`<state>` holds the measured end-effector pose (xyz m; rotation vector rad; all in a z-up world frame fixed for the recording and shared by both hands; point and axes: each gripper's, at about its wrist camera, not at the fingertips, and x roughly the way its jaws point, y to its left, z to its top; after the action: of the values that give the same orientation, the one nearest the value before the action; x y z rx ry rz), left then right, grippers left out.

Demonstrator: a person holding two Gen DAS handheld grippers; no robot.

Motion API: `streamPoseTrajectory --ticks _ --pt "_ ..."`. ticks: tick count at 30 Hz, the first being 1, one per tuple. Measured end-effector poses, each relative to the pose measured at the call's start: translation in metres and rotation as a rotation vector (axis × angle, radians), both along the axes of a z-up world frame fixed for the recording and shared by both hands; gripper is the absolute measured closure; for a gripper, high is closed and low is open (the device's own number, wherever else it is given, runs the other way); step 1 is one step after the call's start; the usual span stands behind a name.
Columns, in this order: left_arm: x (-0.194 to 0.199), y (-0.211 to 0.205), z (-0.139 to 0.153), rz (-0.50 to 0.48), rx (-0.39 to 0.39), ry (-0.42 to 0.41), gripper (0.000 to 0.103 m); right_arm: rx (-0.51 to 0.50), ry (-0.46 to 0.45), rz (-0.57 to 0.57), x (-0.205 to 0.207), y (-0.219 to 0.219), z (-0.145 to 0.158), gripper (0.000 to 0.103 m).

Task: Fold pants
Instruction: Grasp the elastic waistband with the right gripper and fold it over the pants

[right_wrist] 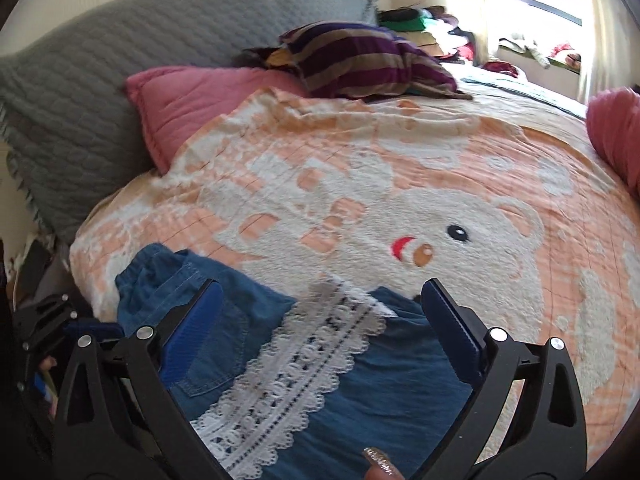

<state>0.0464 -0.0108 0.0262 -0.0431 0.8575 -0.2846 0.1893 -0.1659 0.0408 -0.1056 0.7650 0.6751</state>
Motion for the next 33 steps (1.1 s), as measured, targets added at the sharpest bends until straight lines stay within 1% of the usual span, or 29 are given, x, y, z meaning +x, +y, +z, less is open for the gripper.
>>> streamPoseTrajectory --ticks 2,6,9,12,14,16,18,22,24,26,28,31,33 --pt "-0.004 0.014 0.003 0.041 -0.036 0.0 0.006 -0.03 -0.009 0.03 -0.004 0.013 0.002 0.009" --pt "-0.009 0.041 0.004 0.109 -0.112 0.021 0.006 -0.032 0.024 0.085 -0.006 0.036 0.003 0.009" --pt "-0.008 0.058 -0.005 0.157 -0.173 0.066 0.006 -0.019 0.055 0.134 -0.004 0.057 0.005 0.009" --pt "-0.009 0.07 -0.021 0.214 -0.229 0.122 0.006 -0.013 0.096 0.193 -0.003 0.086 0.005 0.009" --pt "-0.009 0.08 -0.032 0.25 -0.292 0.154 0.006 -0.02 0.127 0.239 -0.002 0.106 0.003 0.009" --pt "-0.008 0.087 -0.04 0.272 -0.339 0.167 0.006 -0.043 0.155 0.294 -0.001 0.128 -0.003 0.009" --pt "-0.005 0.092 -0.047 0.286 -0.361 0.179 0.006 -0.063 0.193 0.353 0.0 0.148 -0.012 0.009" --pt "0.002 0.095 -0.061 0.28 -0.398 0.194 0.007 -0.129 0.275 0.439 -0.001 0.182 -0.036 0.009" --pt "0.004 0.096 -0.066 0.282 -0.411 0.195 0.008 -0.153 0.28 0.473 -0.004 0.196 -0.043 0.009" --pt "0.007 0.1 -0.071 0.289 -0.442 0.19 0.008 -0.161 0.296 0.508 -0.004 0.208 -0.048 0.009" --pt "0.008 0.103 -0.074 0.292 -0.462 0.188 0.008 -0.168 0.312 0.52 -0.002 0.218 -0.055 0.009" --pt "0.01 0.102 -0.077 0.291 -0.465 0.188 0.008 -0.193 0.337 0.523 0.004 0.23 -0.066 0.009" --pt "0.011 0.103 -0.079 0.293 -0.475 0.185 0.008 -0.191 0.36 0.524 0.008 0.235 -0.074 0.01"
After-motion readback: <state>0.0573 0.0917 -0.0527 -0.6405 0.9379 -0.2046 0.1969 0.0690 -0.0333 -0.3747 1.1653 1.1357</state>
